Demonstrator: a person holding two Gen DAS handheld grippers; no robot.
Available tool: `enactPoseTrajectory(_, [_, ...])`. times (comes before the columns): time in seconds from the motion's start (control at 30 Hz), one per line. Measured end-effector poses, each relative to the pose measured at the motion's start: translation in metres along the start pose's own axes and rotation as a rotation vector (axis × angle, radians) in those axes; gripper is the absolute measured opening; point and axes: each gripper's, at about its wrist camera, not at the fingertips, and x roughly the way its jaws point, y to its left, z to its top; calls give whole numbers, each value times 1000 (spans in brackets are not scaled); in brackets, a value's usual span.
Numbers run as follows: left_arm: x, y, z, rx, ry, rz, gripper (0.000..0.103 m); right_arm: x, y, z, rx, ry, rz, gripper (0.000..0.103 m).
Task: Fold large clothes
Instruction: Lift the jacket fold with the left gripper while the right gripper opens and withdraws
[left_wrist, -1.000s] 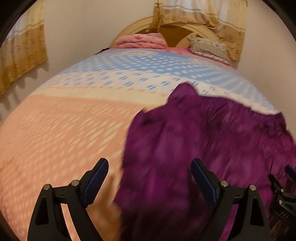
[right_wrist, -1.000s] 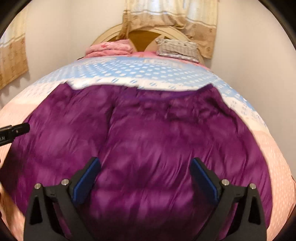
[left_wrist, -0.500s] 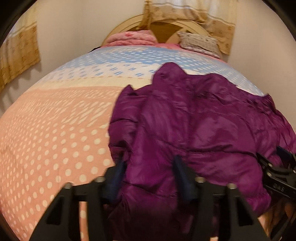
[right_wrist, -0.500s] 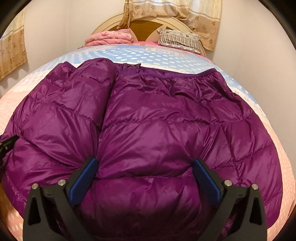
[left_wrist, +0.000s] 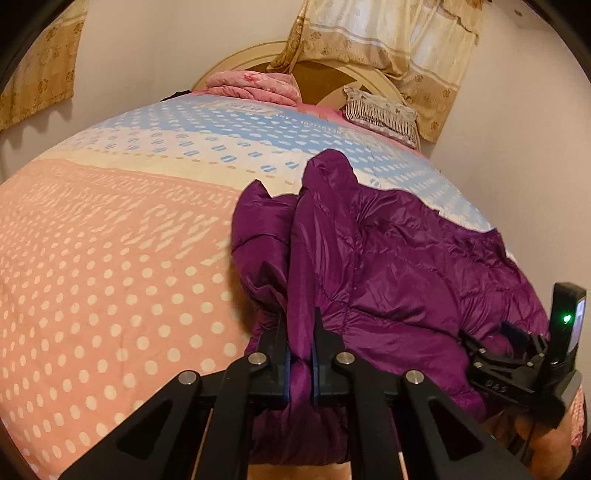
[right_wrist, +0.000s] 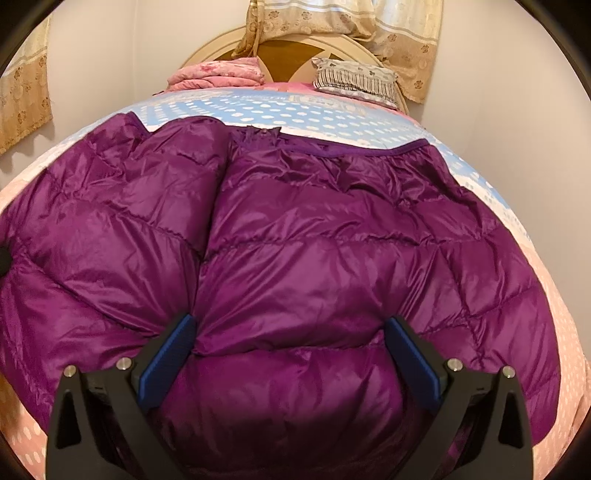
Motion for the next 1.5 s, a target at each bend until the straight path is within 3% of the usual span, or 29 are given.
enactPoseTrajectory(0.1, [-14, 9, 4, -4, -20, 8, 5, -1, 14, 1, 9, 5, 3, 103])
enactPoseTrajectory(0.33, [-49, 37, 6, -41, -50, 70, 3, -7, 72, 4, -112, -16, 27, 103])
enactPoseTrajectory(0.57, [-36, 32, 2, -12, -26, 100, 4, -4, 45, -3, -40, 0, 132, 103])
enactPoseTrajectory(0.7, [-19, 28, 0, 0, 24, 96, 5, -10, 29, -9, -46, -8, 123, 101])
enactPoseTrajectory(0.8, [-19, 18, -2, 46, 10, 95, 7, -15, 4, -16, -16, -12, 106, 101])
enactPoseTrajectory(0.87, [-19, 13, -2, 86, -4, 93, 10, -16, -3, -23, -41, -14, 86, 101])
enactPoseTrajectory(0.97, [-13, 16, 1, 100, -8, 157, 18, -12, -8, -24, -33, 4, 90, 101])
enactPoseTrajectory(1.03, [-9, 32, 5, 59, 4, 226, 36, -11, -4, -22, -45, 8, 76, 102])
enactPoseTrajectory(1.13, [-14, 51, 6, -11, -19, 214, 68, -9, -4, -21, -41, 7, 83, 102])
enactPoseTrajectory(1.27, [-8, 59, 9, -63, -20, 95, 75, -12, 0, -22, -46, 0, 81, 102])
enactPoseTrajectory(1.4, [24, 65, 20, -88, 35, 112, 77, -14, 1, -23, -45, -2, 82, 102])
enactPoseTrajectory(1.47, [37, 77, 19, -169, 62, 31, 76, -16, 0, -29, -47, -9, 81, 102])
enactPoseTrajectory(1.5, [35, 81, 17, -197, 37, -13, 76, -17, 0, -30, -48, -12, 81, 102])
